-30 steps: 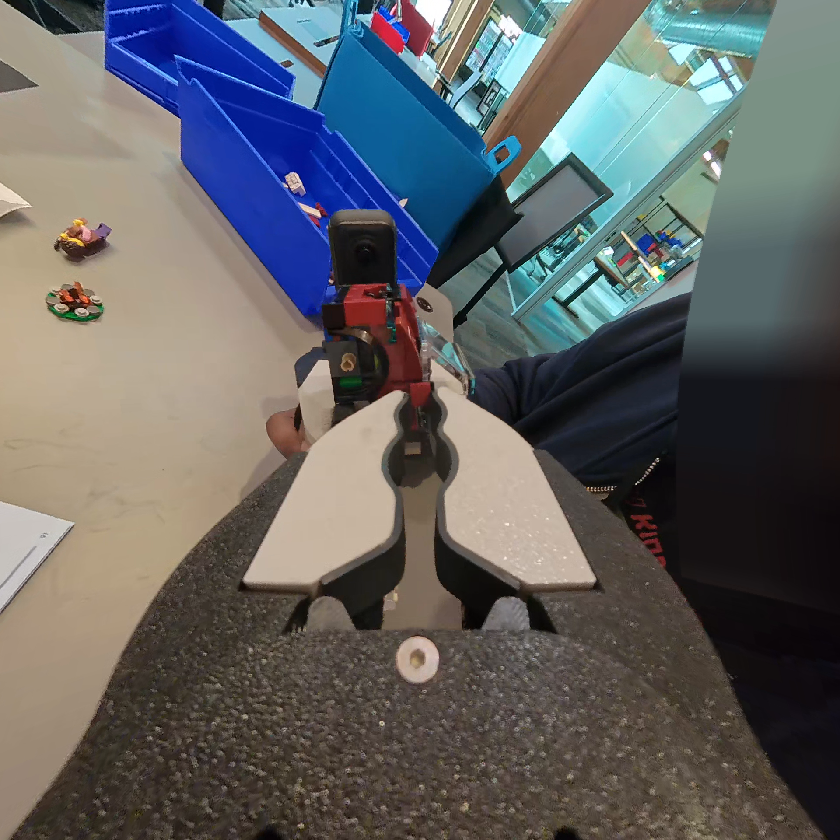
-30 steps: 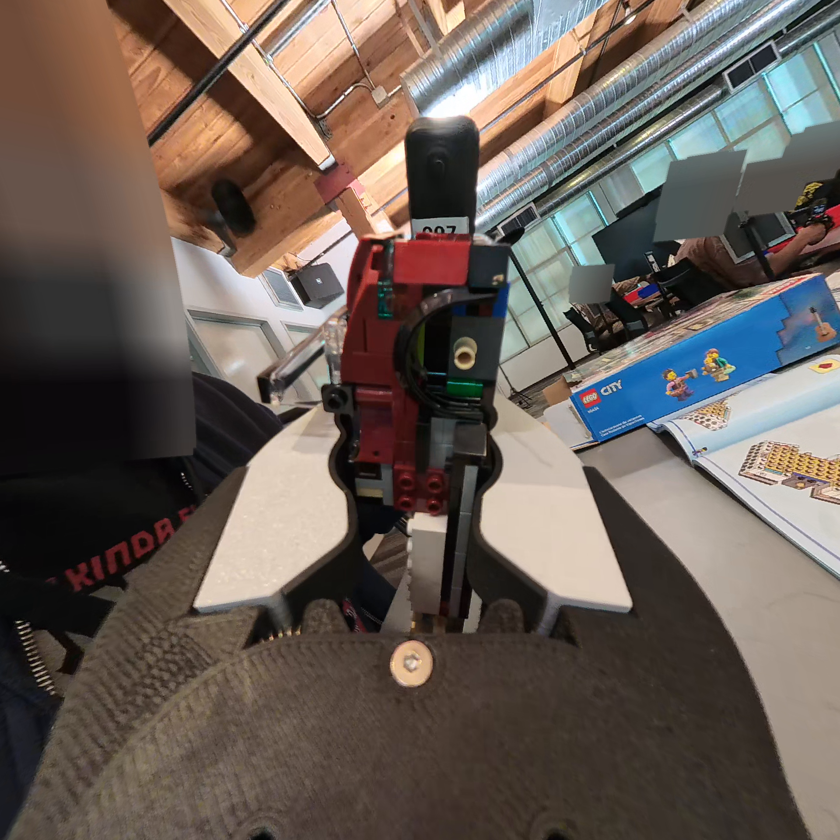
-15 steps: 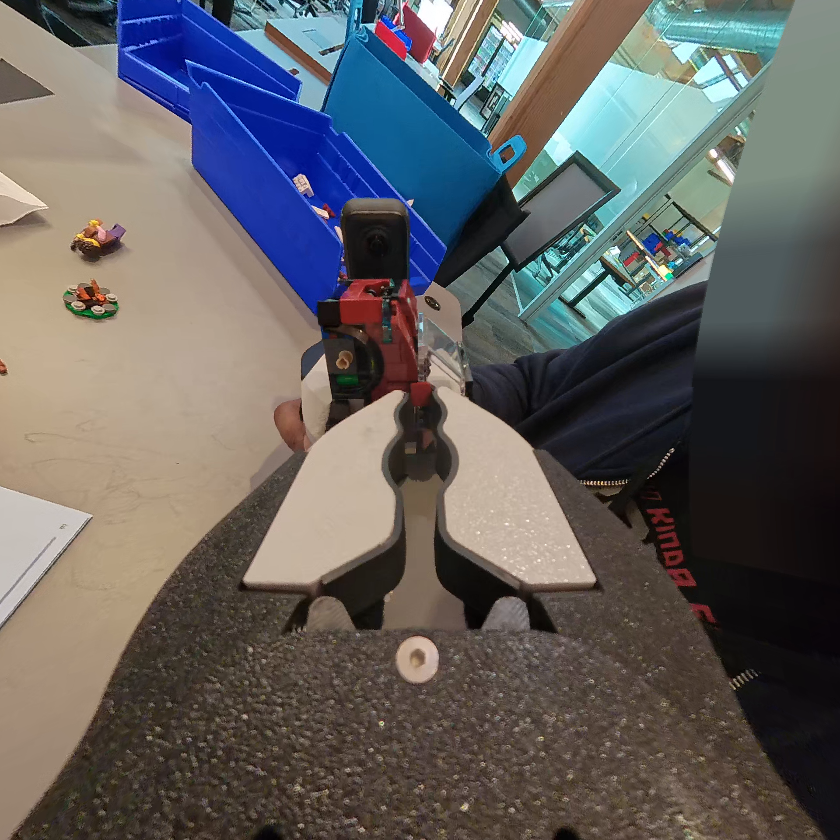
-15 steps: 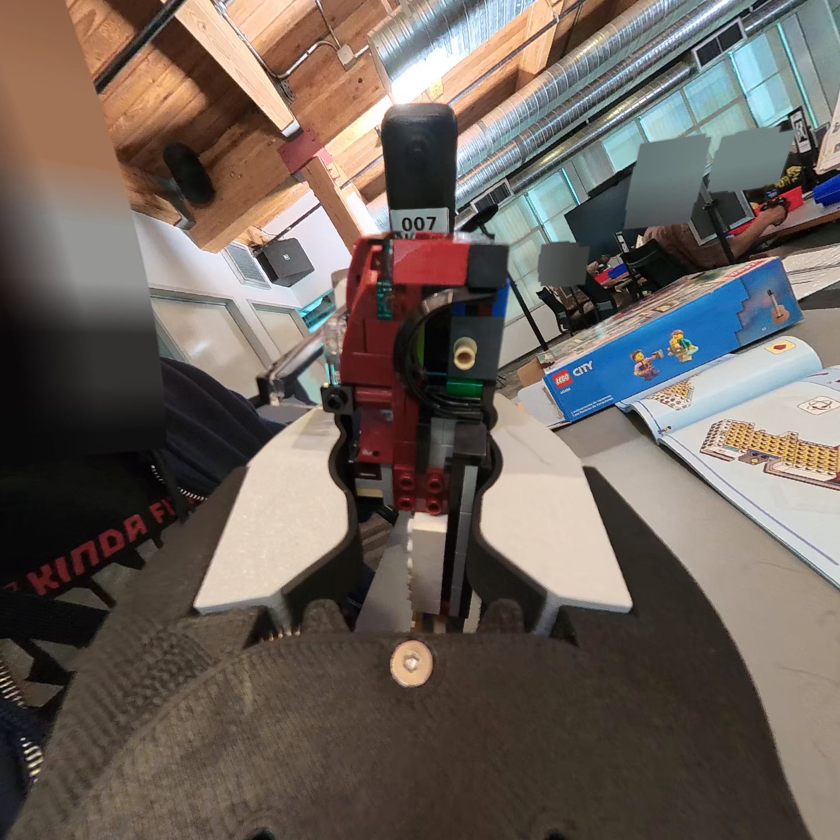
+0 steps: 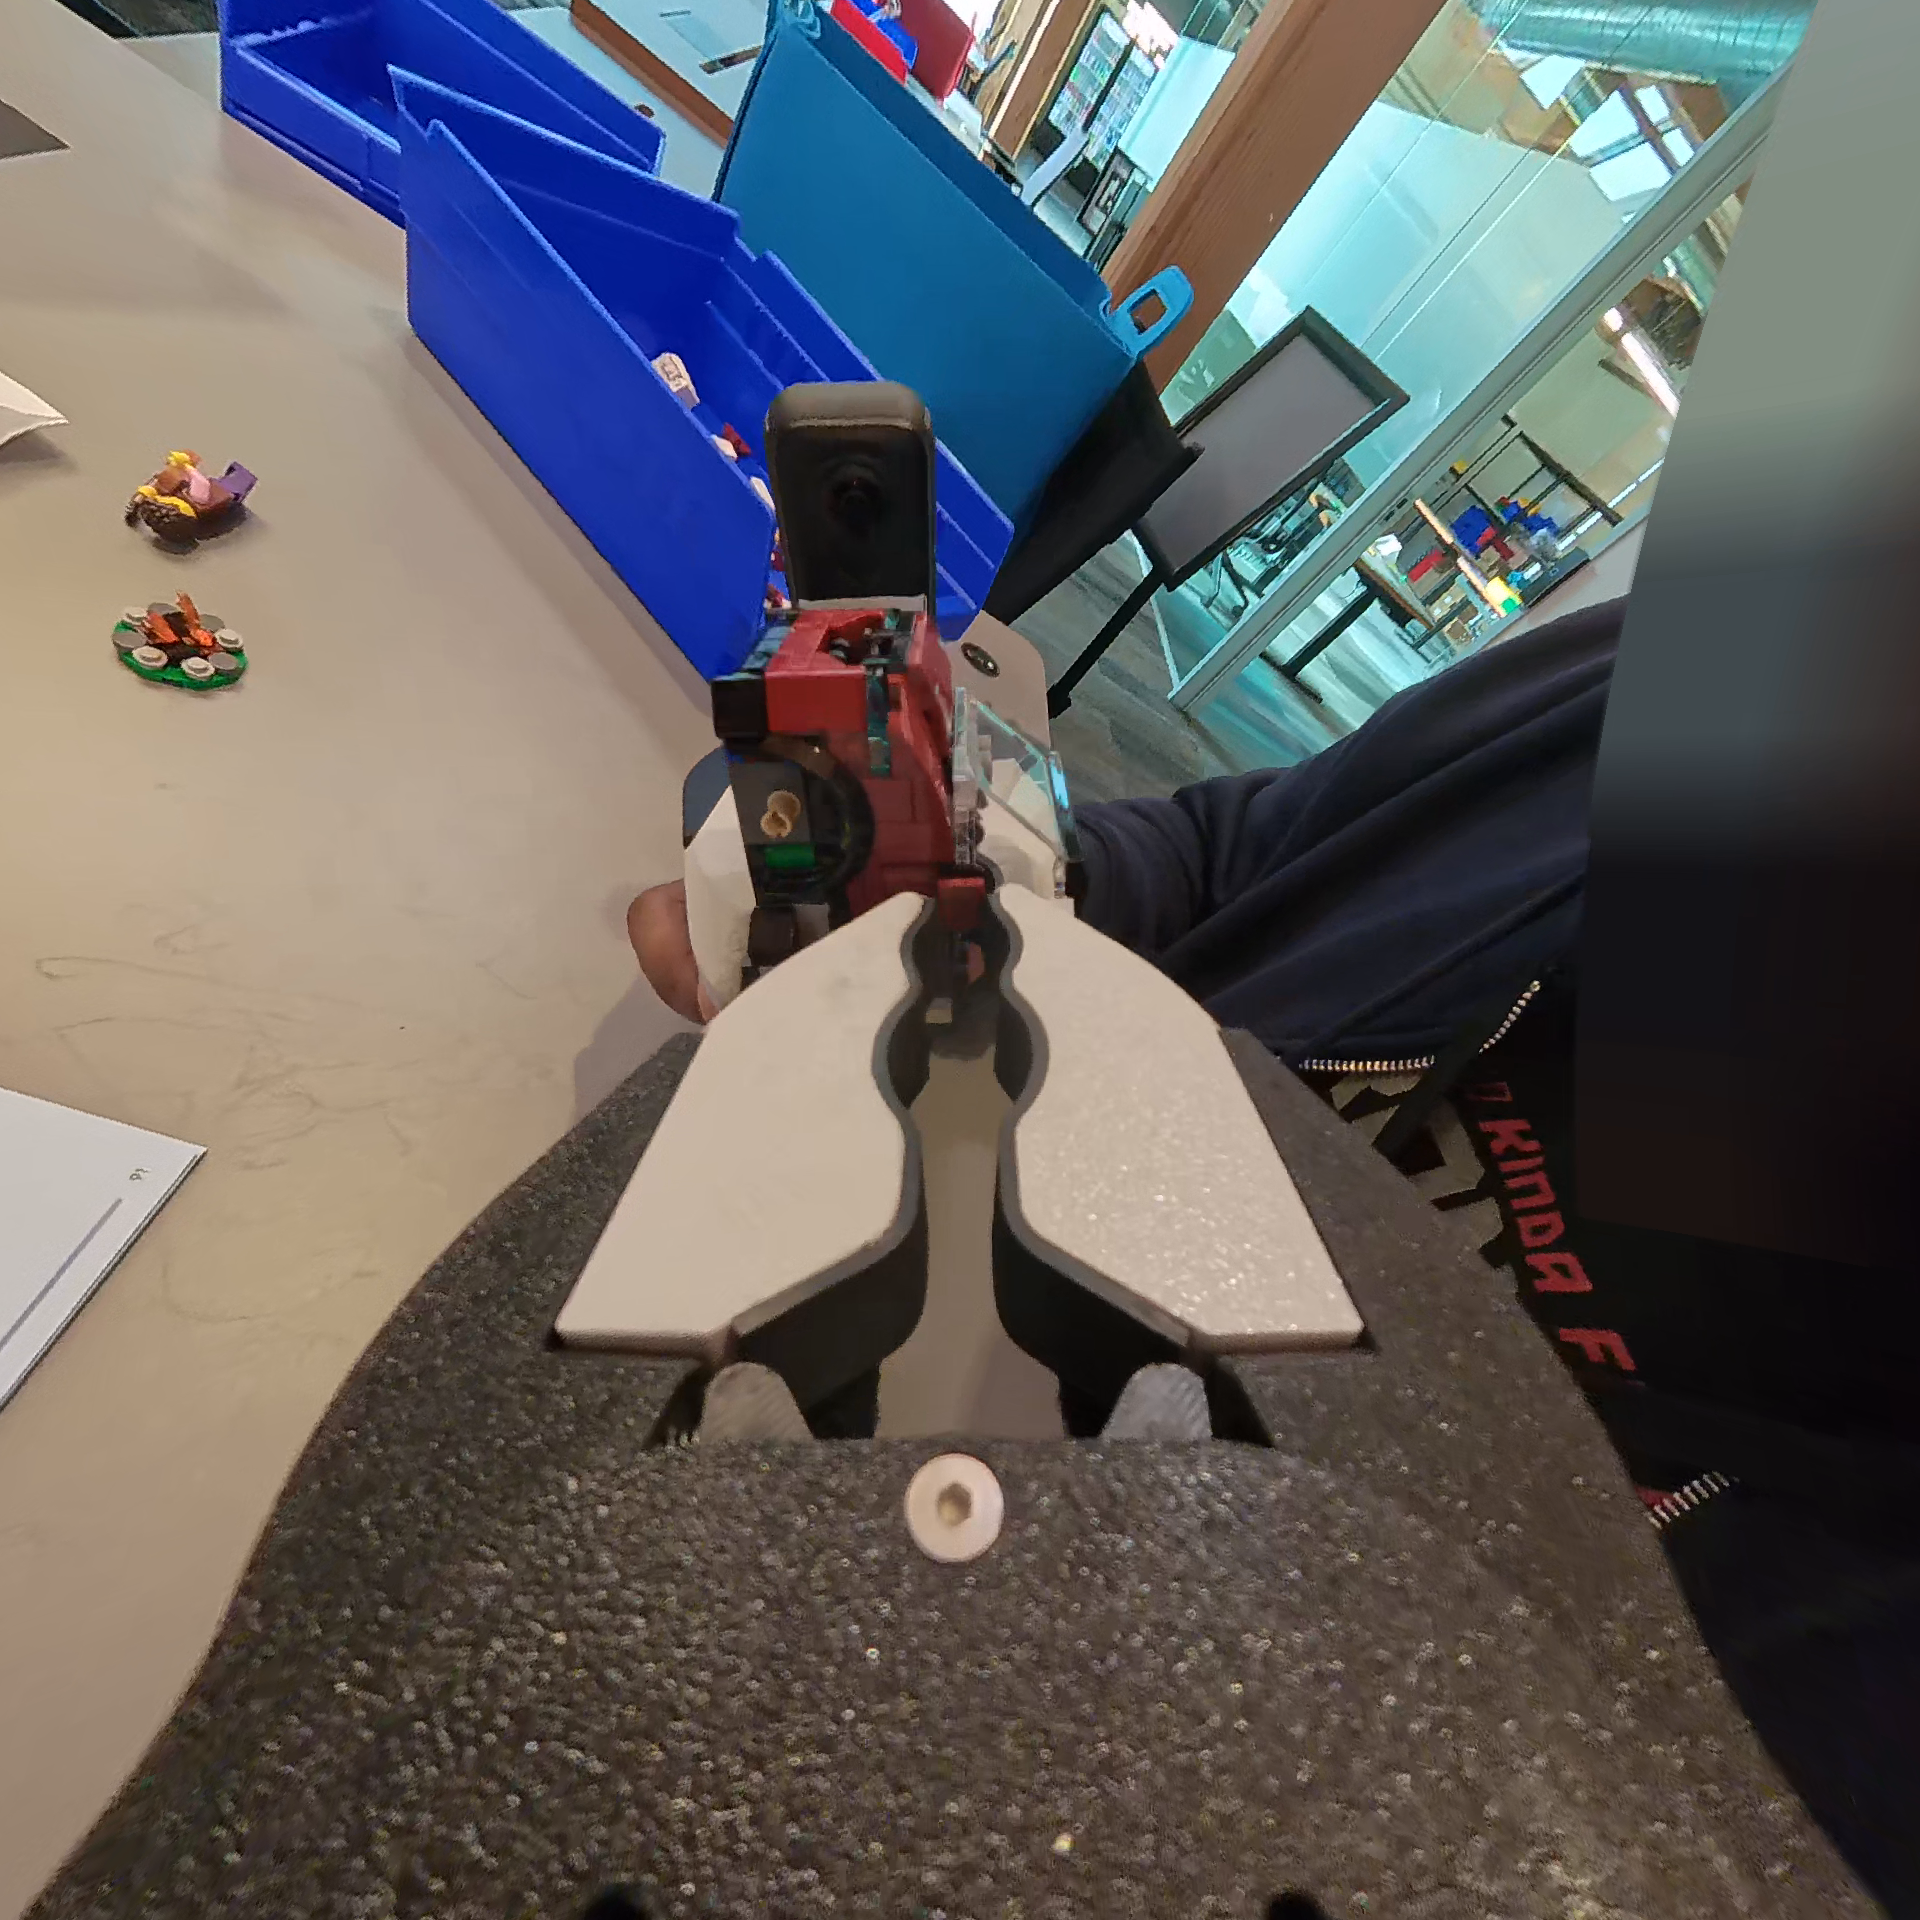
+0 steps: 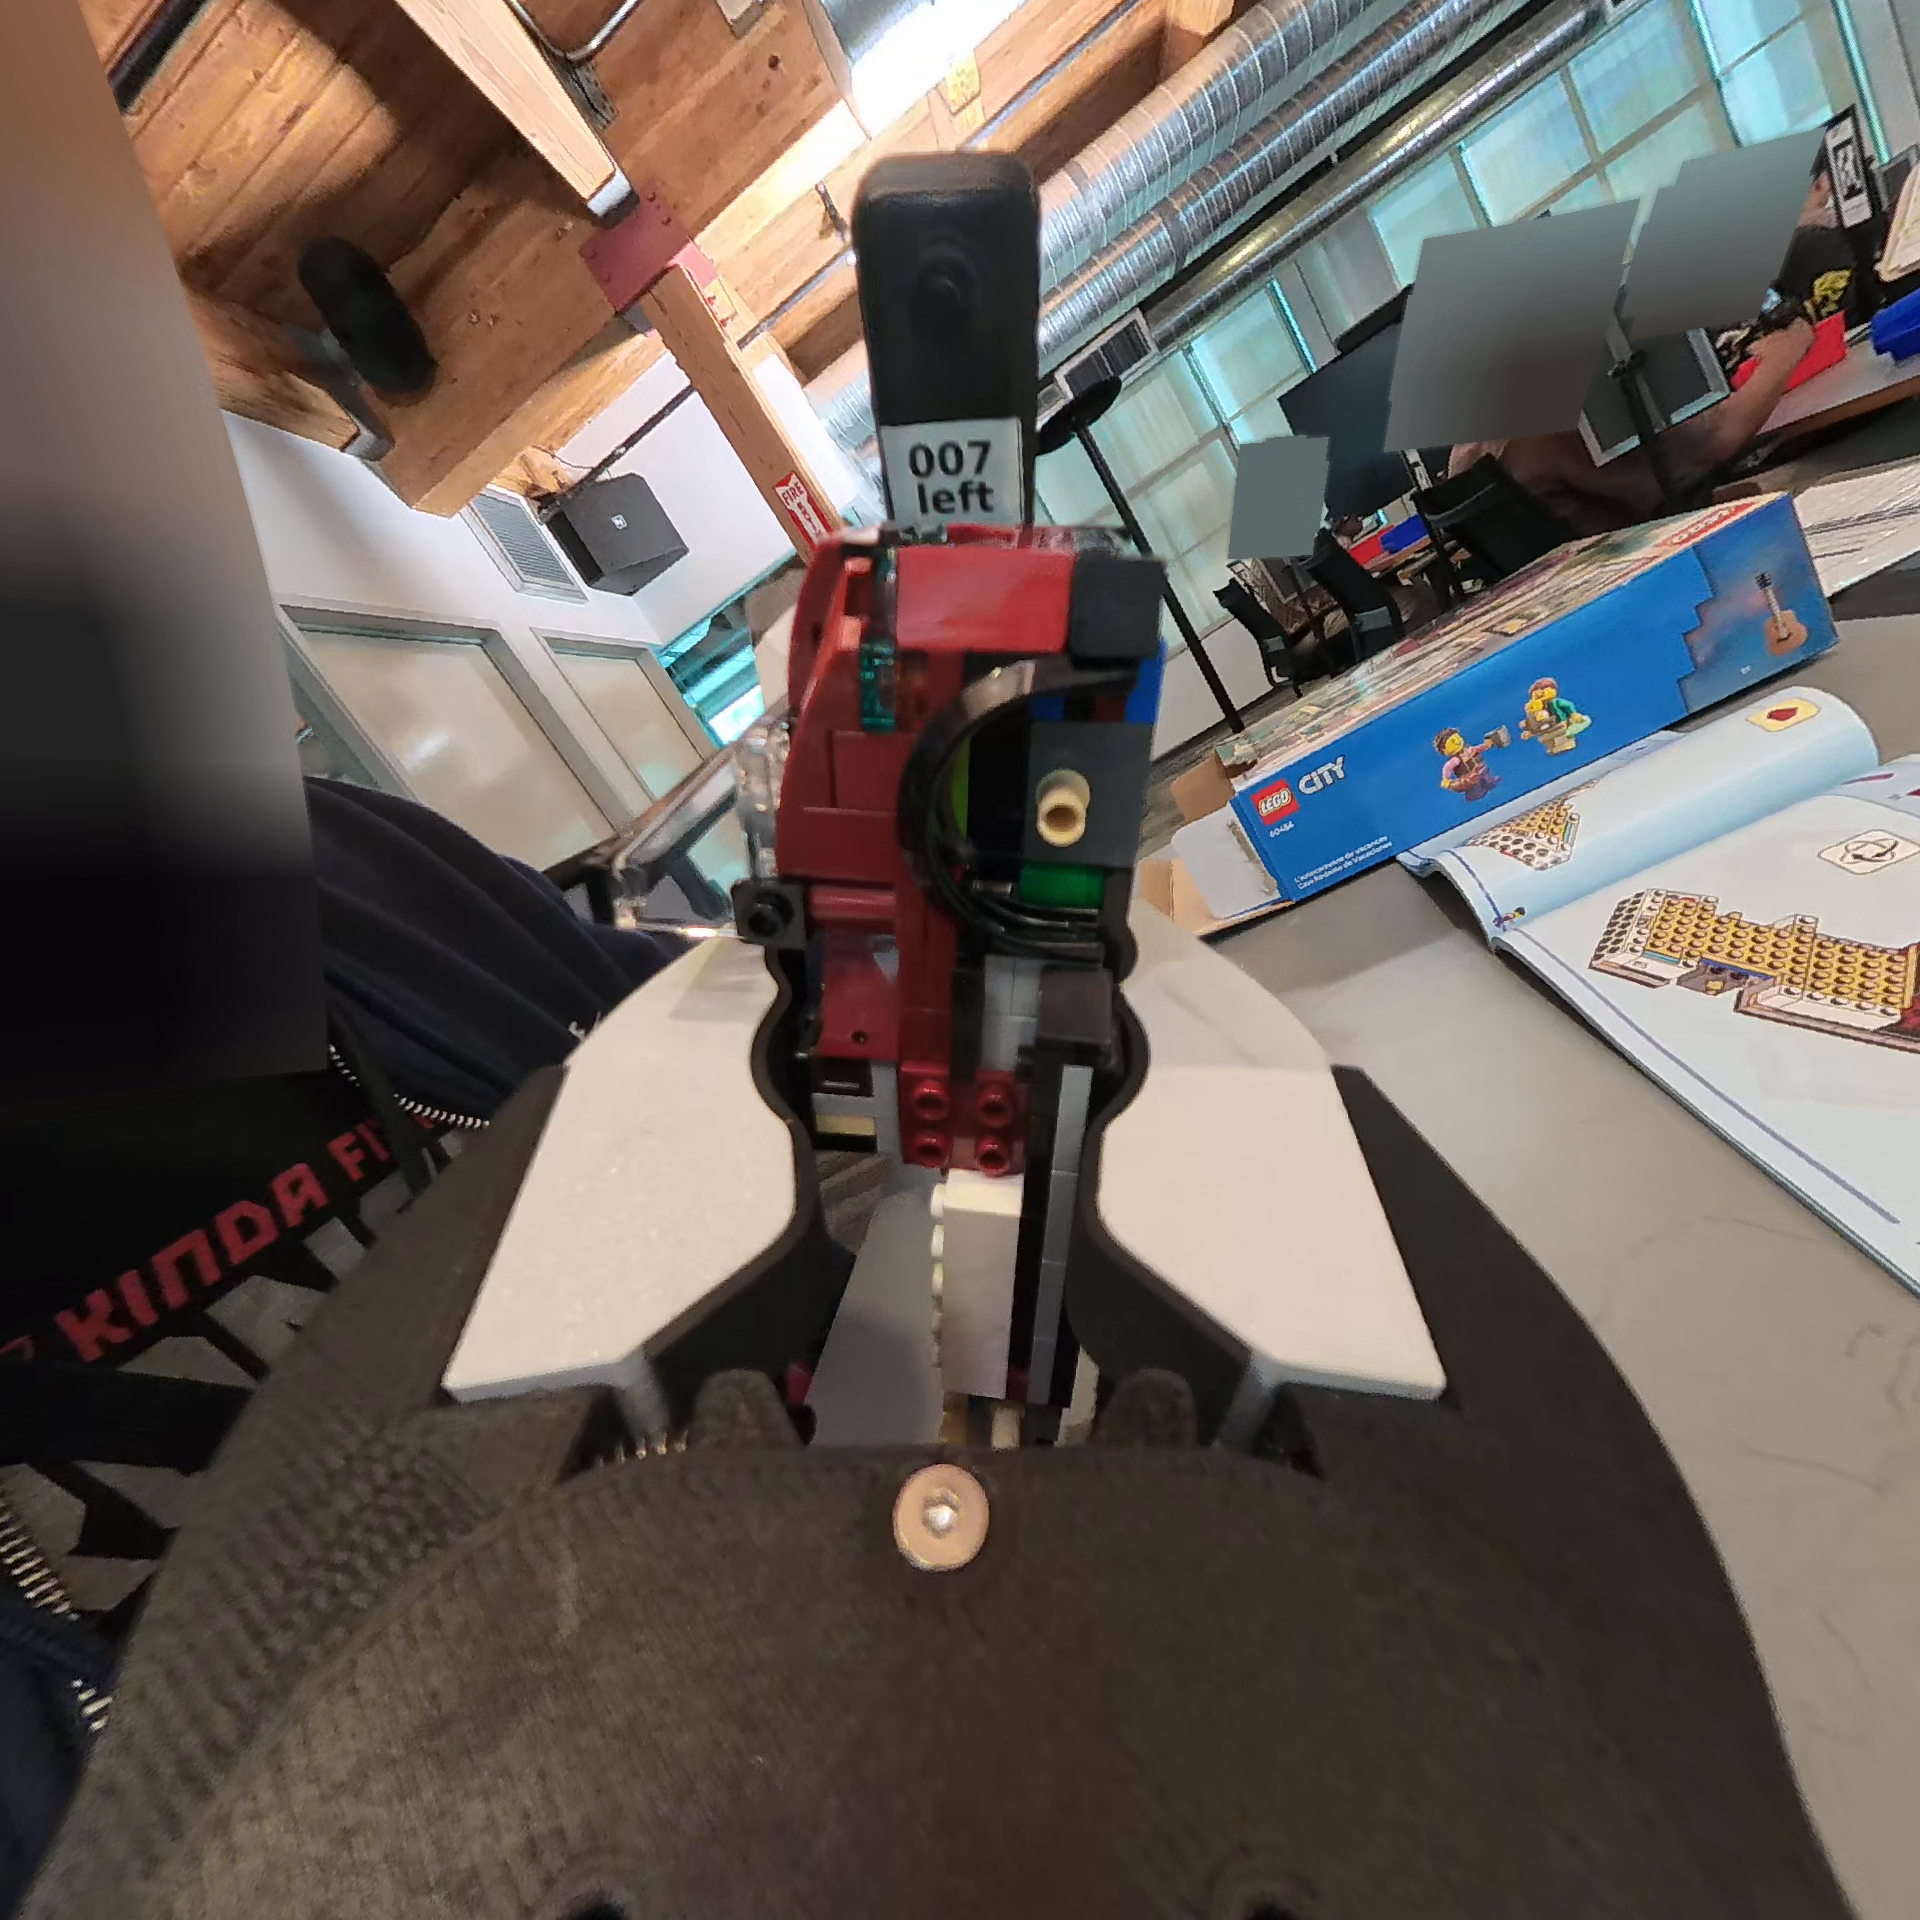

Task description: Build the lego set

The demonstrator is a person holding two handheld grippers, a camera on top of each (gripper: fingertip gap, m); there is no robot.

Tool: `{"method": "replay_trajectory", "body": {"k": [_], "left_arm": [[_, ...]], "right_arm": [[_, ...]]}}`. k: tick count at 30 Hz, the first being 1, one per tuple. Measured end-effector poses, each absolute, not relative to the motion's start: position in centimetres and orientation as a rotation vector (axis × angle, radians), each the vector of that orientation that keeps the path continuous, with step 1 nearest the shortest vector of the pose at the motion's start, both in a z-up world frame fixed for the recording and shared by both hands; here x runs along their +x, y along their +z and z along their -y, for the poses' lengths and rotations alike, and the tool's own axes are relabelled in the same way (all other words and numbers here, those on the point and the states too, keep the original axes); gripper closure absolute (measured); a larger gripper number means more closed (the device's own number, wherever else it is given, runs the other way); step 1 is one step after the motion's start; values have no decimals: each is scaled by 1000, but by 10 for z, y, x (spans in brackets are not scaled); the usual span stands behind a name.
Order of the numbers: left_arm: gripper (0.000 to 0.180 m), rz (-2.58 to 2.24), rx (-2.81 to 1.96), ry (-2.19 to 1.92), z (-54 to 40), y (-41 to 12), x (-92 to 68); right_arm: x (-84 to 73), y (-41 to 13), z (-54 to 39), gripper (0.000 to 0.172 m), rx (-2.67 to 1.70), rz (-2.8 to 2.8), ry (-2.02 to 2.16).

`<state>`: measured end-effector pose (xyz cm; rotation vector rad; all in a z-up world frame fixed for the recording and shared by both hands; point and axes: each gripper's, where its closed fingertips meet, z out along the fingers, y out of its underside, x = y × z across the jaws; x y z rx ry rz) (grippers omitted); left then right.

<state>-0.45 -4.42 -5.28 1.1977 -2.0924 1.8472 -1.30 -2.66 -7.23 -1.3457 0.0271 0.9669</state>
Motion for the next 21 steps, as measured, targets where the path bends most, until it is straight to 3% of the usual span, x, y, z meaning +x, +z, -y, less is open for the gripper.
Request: {"method": "replay_trajectory", "body": {"k": [21], "left_arm": [[173,2285,1018,1353,37,-79,-32]], "right_arm": [[-37,-103,23,117,-1583,103,974]]}}
